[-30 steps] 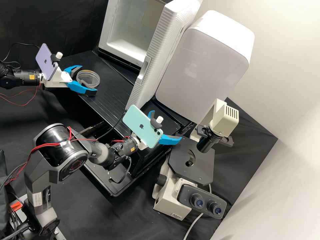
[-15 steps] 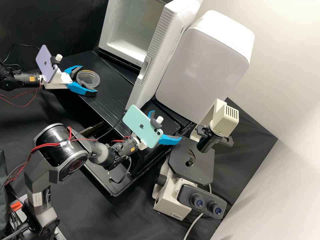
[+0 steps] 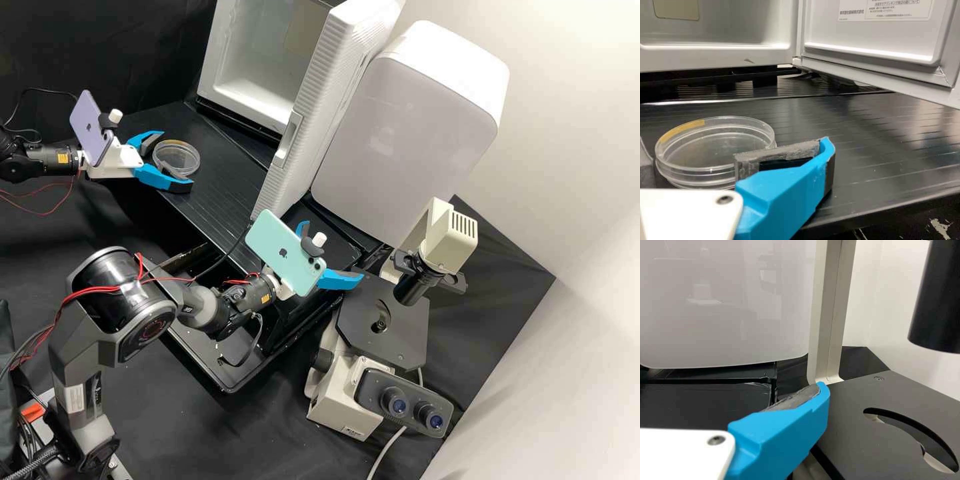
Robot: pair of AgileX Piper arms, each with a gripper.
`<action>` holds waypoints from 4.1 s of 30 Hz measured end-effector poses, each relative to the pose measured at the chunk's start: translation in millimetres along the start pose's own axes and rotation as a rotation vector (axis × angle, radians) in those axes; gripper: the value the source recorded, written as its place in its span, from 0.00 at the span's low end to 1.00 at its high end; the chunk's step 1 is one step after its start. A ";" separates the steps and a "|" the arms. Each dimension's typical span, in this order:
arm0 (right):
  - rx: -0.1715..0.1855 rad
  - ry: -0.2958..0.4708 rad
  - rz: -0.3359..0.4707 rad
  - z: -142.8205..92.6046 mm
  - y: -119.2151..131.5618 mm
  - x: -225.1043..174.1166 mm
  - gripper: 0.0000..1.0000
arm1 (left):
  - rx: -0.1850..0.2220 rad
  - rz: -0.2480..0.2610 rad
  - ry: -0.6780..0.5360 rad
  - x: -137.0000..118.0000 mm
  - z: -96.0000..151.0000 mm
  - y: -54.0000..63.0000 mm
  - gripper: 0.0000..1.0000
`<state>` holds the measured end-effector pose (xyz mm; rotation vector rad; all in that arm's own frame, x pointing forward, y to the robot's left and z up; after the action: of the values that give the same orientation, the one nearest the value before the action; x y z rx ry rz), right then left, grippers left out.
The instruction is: Place the petri dish in the incubator
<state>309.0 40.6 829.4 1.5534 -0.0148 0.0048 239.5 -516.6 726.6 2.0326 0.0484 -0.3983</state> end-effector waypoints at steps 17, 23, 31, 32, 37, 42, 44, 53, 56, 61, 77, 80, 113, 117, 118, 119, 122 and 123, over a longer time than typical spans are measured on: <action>0.000 0.000 0.000 0.0 0.0 0.0 1.00 | -0.001 -0.002 -0.004 -0.2 1.3 -0.5 0.00; 0.000 0.000 0.000 0.0 0.0 0.0 1.00 | -0.001 -0.002 -0.004 -0.2 1.3 -0.5 0.00; 0.000 0.000 0.000 0.0 0.0 0.0 1.00 | -0.001 -0.002 -0.004 -0.2 1.3 -0.5 0.00; 0.000 0.000 0.000 0.0 0.0 0.0 1.00 | -0.001 -0.002 -0.004 -0.2 1.3 -0.5 0.00; 0.000 0.000 0.000 0.0 0.0 0.0 1.00 | -0.001 -0.002 -0.004 -0.2 1.3 -0.5 0.00; 0.000 0.000 0.000 0.0 0.0 0.0 1.00 | -0.001 -0.002 -0.004 -0.2 1.3 -0.5 0.00; 0.000 0.000 0.000 0.0 0.0 0.0 1.00 | -0.001 -0.002 -0.004 -0.2 1.3 -0.5 0.00; 0.000 0.000 0.000 0.0 0.0 0.0 1.00 | -0.001 -0.002 -0.004 -0.2 1.3 -0.5 0.00; 0.000 0.000 0.000 0.0 0.0 0.0 1.00 | -0.002 -0.001 -0.002 -0.2 1.2 -0.5 0.00; 0.000 0.000 0.000 0.0 0.0 0.0 1.00 | -0.003 -0.001 -0.001 -0.2 1.0 -0.4 0.00; 0.000 0.000 0.000 0.0 0.0 0.0 1.00 | -0.021 0.010 0.022 -0.2 -1.0 0.6 0.00; 0.000 0.000 0.000 0.0 0.0 0.0 1.00 | -0.028 0.015 0.032 -0.3 -2.0 1.0 0.00; 0.000 0.000 0.000 0.0 0.0 0.0 1.00 | -0.027 0.024 0.045 -0.7 -2.4 1.9 0.00; 0.000 0.000 0.000 0.0 0.0 0.0 1.00 | -0.032 0.020 0.046 -1.8 -2.2 3.3 0.00; 0.000 0.000 0.000 0.0 0.0 0.0 1.00 | -0.031 0.019 0.045 -2.2 -1.9 4.0 0.00; 0.000 0.000 0.000 0.0 0.0 0.0 1.00 | -0.034 0.017 0.046 -2.8 -1.8 4.7 0.00; 0.000 0.000 0.000 0.0 0.0 0.0 1.00 | -0.026 0.017 0.040 -2.7 1.0 10.8 0.00; 0.000 0.000 0.000 0.0 0.0 0.0 1.00 | -0.021 0.014 0.038 -2.7 2.1 13.2 0.00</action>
<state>309.0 40.6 829.4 1.5534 -0.0148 0.0048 239.1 -524.4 737.7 2.0185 0.0616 -0.3495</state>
